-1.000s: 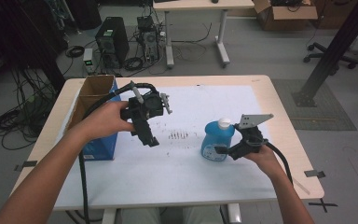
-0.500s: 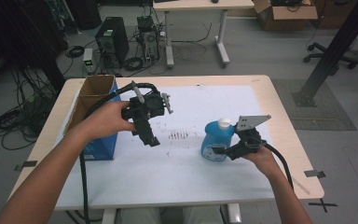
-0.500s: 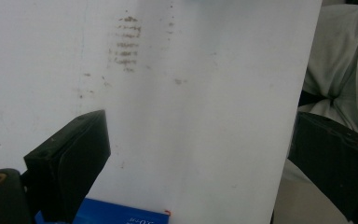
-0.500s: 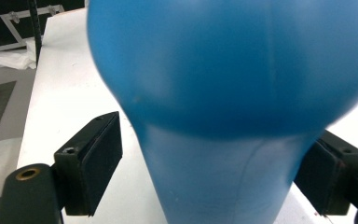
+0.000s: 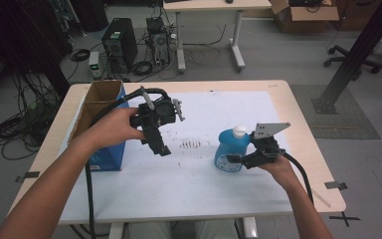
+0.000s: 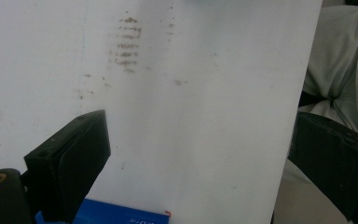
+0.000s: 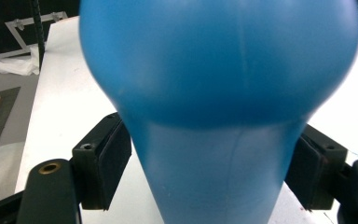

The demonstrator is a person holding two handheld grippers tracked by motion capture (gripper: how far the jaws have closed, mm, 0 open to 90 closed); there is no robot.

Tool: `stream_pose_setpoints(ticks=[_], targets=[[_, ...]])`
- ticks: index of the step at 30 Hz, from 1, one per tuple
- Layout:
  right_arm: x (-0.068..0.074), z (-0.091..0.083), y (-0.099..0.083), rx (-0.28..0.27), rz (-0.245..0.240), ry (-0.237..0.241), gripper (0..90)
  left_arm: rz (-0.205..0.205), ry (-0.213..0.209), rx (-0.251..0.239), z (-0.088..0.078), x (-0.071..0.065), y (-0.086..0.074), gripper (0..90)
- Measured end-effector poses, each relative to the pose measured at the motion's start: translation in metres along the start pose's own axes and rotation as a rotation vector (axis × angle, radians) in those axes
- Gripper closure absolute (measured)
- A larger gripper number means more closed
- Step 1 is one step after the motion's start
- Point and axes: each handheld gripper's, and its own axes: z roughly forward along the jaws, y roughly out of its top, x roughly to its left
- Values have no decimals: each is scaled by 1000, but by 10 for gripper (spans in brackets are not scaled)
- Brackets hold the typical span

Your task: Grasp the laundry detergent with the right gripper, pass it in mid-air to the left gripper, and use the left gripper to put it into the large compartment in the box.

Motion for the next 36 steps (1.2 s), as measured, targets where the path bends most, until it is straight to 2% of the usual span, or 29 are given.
stream_pose_setpoints(ticks=[20, 29, 33, 36], targets=[[0, -1, 0, -9, -35, -8, 402, -5, 1, -2, -1, 0, -1, 57], [5, -3, 3, 1, -76, -30, 437, -8, 3, -2, -1, 0, -2, 57], [6, -9, 7, -2, -68, -11, 441, -7, 5, -8, -2, 0, 0, 57], [7, -15, 11, -14, -69, -16, 442, -3, 8, -11, -4, 0, 1, 57]])
